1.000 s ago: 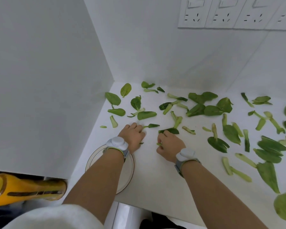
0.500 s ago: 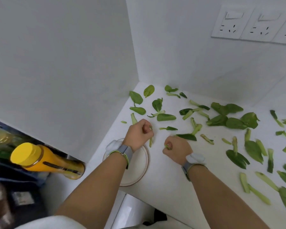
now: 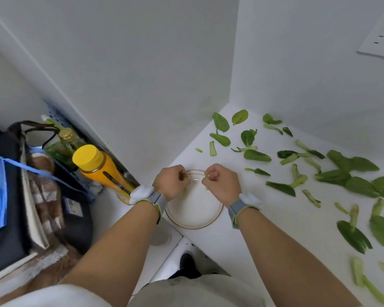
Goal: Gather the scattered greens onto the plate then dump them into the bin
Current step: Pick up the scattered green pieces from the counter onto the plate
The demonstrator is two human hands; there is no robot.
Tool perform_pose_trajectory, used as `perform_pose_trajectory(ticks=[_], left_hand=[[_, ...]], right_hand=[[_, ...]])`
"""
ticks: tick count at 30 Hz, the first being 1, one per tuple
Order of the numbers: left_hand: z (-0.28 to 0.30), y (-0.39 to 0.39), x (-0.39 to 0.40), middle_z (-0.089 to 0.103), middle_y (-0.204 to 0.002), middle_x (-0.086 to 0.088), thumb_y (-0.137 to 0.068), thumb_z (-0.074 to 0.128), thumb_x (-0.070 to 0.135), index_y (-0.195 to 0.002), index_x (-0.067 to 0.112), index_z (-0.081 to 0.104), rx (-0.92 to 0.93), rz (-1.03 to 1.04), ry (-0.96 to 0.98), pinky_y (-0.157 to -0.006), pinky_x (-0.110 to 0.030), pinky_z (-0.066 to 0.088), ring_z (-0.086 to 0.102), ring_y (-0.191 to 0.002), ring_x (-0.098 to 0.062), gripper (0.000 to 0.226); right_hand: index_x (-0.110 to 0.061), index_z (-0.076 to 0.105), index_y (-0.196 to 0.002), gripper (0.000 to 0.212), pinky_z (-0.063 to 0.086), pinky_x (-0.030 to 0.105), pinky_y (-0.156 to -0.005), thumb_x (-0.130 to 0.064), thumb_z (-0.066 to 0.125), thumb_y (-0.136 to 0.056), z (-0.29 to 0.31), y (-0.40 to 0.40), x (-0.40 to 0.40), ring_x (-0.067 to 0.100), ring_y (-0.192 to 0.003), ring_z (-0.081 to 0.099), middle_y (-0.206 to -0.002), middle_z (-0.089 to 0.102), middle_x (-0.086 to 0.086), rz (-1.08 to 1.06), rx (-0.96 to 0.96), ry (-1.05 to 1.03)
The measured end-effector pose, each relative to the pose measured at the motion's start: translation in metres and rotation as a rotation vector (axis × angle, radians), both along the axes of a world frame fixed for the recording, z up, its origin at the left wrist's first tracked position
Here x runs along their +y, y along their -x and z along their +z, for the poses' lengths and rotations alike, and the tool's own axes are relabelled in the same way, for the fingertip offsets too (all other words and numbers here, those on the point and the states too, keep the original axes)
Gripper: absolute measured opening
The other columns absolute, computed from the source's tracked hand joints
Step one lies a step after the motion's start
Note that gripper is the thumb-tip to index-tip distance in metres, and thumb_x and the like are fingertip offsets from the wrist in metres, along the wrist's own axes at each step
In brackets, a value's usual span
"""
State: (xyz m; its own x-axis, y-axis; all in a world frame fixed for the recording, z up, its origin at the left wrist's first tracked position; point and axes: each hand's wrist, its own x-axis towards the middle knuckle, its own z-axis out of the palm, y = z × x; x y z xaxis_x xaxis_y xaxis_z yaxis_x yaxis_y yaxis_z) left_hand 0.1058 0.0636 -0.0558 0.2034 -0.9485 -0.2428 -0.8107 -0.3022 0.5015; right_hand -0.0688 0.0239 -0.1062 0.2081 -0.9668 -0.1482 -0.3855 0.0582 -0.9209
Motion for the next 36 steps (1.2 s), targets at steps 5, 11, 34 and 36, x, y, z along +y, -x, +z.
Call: perform_pose_trajectory(ticks=[5, 11, 34, 36], left_hand=[[-0.007, -0.003, -0.006, 0.068, -0.088, 0.008, -0.087, 0.063, 0.041, -0.093, 0.026, 0.066, 0.007, -0.002, 0.043, -0.076, -0.032, 0.053, 0.062, -0.084, -0.017, 0.016], [-0.008, -0.008, -0.038, 0.068, -0.086, 0.002, -0.093, 0.058, 0.025, -0.089, 0.019, 0.062, 0.026, 0.055, 0.156, -0.073, -0.035, 0.052, 0.063, -0.081, -0.025, 0.008], [-0.049, 0.007, -0.152, 0.038, -0.122, -0.012, -0.090, 0.046, 0.004, -0.112, 0.006, 0.051, -0.454, -0.417, 0.004, -0.062, -0.038, 0.044, 0.057, -0.091, -0.034, 0.023], [-0.055, 0.006, -0.153, 0.042, -0.120, -0.011, -0.092, 0.044, 0.007, -0.111, 0.008, 0.052, -0.446, -0.396, 0.050, -0.063, -0.038, 0.043, 0.059, -0.091, -0.034, 0.021]], right_hand=[[-0.038, 0.062, -0.080, 0.022, 0.054, 0.028, -0.062, -0.039, 0.060, -0.058, 0.001, -0.011, -0.003, 0.004, -0.059, 0.056, -0.067, 0.061, -0.019, 0.035, 0.056, 0.062], [-0.034, 0.065, -0.084, 0.013, 0.049, 0.022, -0.065, -0.043, 0.062, -0.075, -0.009, -0.011, -0.016, 0.001, -0.065, 0.057, -0.067, 0.062, -0.016, 0.133, 0.252, 0.111], [-0.033, 0.058, -0.081, 0.014, 0.047, 0.036, -0.082, -0.048, 0.057, -0.081, -0.028, -0.024, -0.124, 0.021, -0.085, 0.057, -0.097, 0.054, -0.005, -0.165, 0.761, -0.148], [-0.034, 0.056, -0.074, 0.013, 0.048, 0.038, -0.083, -0.045, 0.059, -0.081, -0.027, -0.021, -0.121, 0.021, -0.085, 0.058, -0.095, 0.052, -0.005, -0.155, 0.732, -0.152]])
